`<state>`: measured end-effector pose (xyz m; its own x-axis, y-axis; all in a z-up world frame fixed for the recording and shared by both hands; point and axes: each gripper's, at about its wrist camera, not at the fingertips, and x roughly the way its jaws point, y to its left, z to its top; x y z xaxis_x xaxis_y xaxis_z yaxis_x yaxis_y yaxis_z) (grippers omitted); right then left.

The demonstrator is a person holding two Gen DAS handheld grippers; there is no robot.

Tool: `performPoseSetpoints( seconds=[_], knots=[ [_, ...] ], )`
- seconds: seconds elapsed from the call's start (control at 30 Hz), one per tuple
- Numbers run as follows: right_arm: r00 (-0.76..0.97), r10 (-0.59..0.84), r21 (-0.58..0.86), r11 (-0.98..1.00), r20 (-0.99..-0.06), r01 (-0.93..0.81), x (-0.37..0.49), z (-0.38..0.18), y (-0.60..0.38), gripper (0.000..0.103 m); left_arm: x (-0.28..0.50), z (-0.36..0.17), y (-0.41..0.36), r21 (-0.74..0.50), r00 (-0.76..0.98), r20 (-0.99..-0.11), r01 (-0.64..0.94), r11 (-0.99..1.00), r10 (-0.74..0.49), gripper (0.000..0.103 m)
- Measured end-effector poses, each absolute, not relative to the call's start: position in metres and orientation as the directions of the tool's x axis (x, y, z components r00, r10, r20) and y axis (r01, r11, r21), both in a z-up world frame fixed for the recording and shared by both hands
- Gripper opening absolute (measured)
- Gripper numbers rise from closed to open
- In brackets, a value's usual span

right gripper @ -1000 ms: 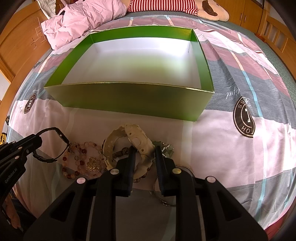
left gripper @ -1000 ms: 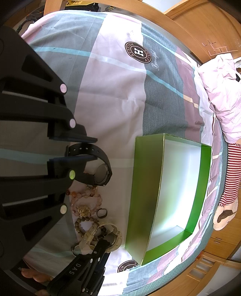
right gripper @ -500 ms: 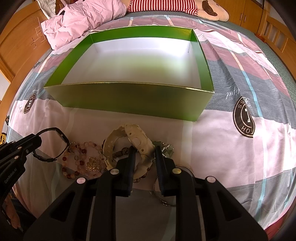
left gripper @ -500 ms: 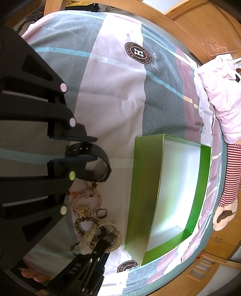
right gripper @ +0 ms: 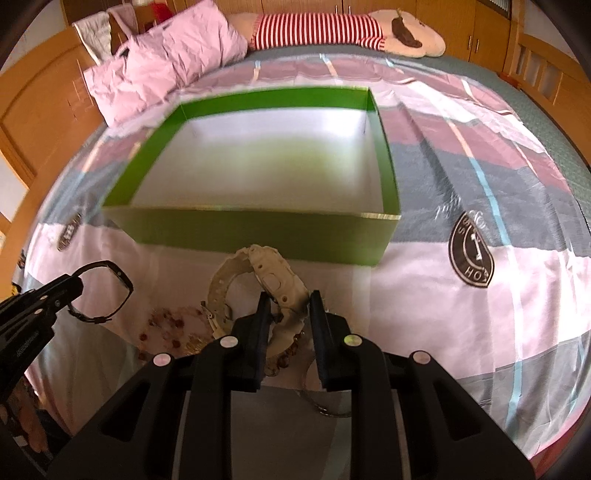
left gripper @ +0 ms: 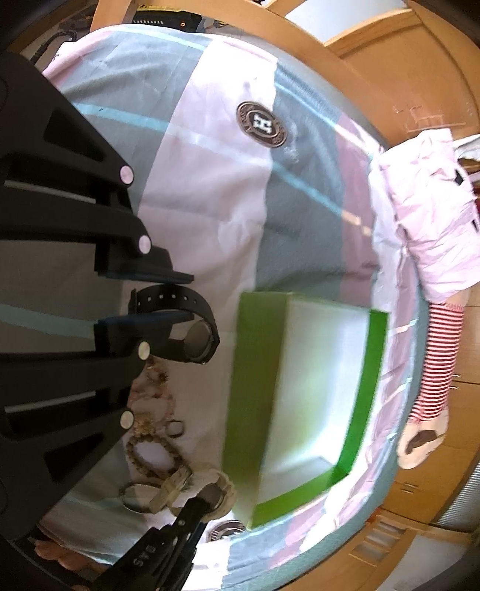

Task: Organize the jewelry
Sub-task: 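Lift the black watch with left tool while right lifts the cream watch, then lower both watches into the green box and open both tools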

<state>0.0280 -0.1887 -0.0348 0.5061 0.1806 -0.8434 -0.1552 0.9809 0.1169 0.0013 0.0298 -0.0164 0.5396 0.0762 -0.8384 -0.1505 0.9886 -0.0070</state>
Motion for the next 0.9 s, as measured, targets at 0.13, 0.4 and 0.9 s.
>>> performPoseSetpoints(
  seconds=[0.13,0.4,0.9],
  knots=[
    [0.564,0.198,0.124,0.978,-0.802,-0.167,0.023,-0.018,-0.192,0.022,0.002,-0.009,0.035,-0.029,0.559,-0.826,-0.165,0.986,0.069,0.014],
    [0.567,0.201,0.131,0.978,-0.798,-0.162,0.022,-0.017,-0.196,0.022,0.004,-0.013,0.023,-0.012,0.556,-0.828,-0.146,0.989,0.072,0.014],
    [0.592,0.211,0.145,0.977,-0.778,-0.157,0.02,-0.014,-0.198,0.022,0.004,-0.013,0.021,-0.015,0.56,-0.826,-0.137,0.99,0.065,0.014]
  ],
)
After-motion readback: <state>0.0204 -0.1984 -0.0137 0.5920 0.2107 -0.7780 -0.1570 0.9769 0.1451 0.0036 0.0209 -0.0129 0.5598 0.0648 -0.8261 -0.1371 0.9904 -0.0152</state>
